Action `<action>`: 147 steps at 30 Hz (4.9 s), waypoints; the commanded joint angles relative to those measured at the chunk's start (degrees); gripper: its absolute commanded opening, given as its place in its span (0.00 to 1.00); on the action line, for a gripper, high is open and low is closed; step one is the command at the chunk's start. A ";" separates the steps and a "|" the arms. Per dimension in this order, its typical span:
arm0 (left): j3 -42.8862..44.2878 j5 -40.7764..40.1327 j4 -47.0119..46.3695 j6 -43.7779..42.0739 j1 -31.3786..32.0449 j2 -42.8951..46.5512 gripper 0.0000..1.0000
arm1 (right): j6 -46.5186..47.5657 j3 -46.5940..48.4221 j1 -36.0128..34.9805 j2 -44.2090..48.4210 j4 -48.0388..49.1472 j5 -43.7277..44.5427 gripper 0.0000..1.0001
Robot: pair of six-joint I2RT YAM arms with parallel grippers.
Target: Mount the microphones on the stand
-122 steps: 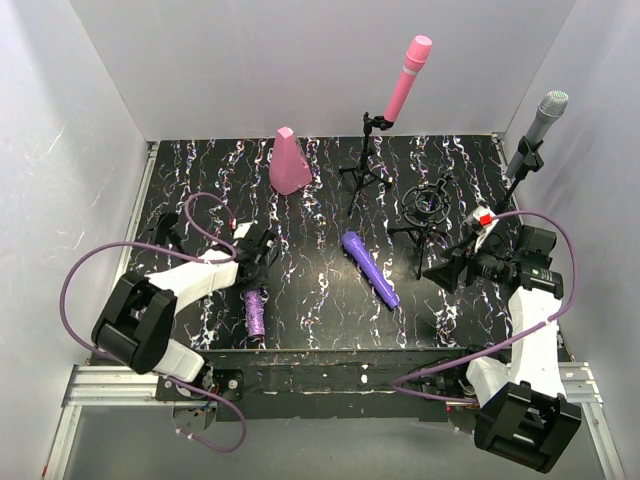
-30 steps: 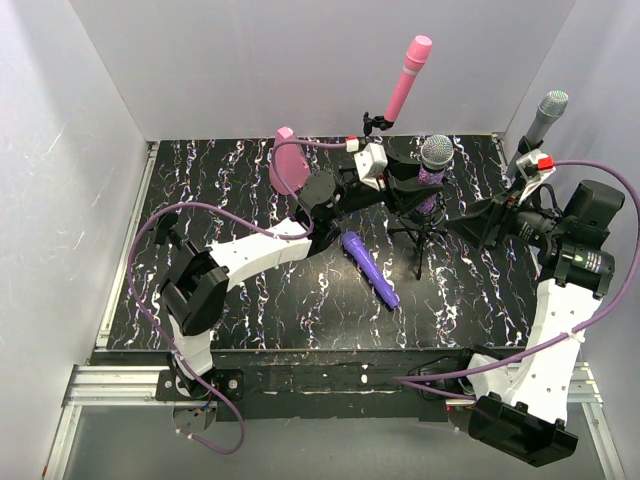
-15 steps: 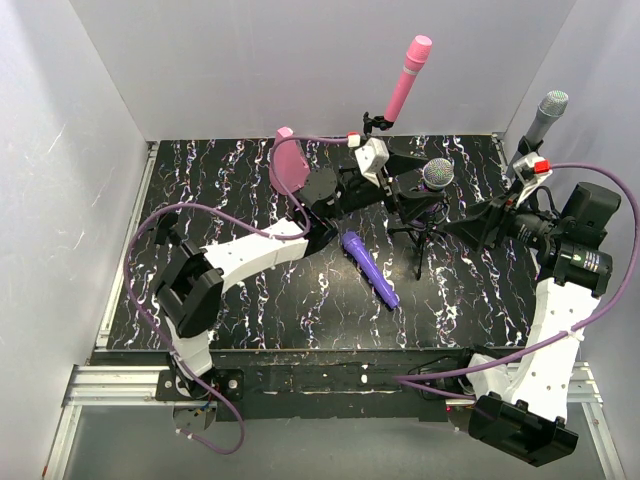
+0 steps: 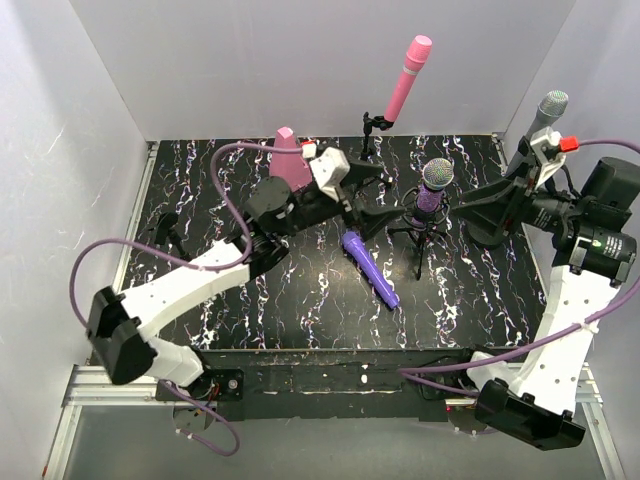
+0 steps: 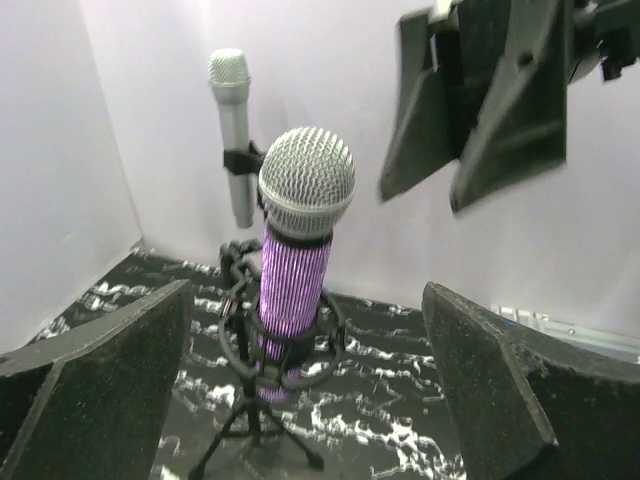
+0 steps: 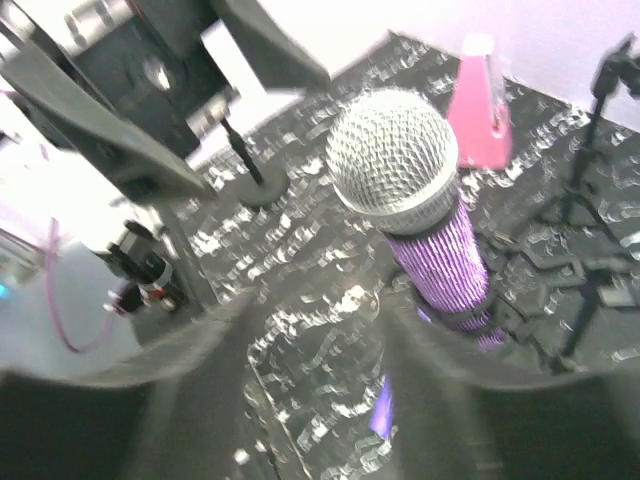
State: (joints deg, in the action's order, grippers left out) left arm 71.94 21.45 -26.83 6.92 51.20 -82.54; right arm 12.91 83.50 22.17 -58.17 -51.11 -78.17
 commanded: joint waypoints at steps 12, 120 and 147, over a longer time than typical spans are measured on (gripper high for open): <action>-17.54 -14.07 19.35 2.22 -0.22 18.73 0.98 | -90.63 -4.06 -9.33 -4.76 81.56 3.63 0.02; -24.74 -33.32 47.84 11.89 -0.14 19.00 0.98 | 15.74 -46.75 -5.83 11.33 18.22 28.49 0.80; -12.80 -10.21 17.69 15.85 -1.01 -0.07 0.93 | 4.77 -48.09 -12.42 -6.77 36.97 38.18 0.77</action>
State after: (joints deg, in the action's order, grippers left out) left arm 54.74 4.73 -2.39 22.41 50.72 -81.19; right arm 23.35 34.37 9.98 -64.10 -14.96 -38.06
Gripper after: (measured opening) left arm 0.966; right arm 0.780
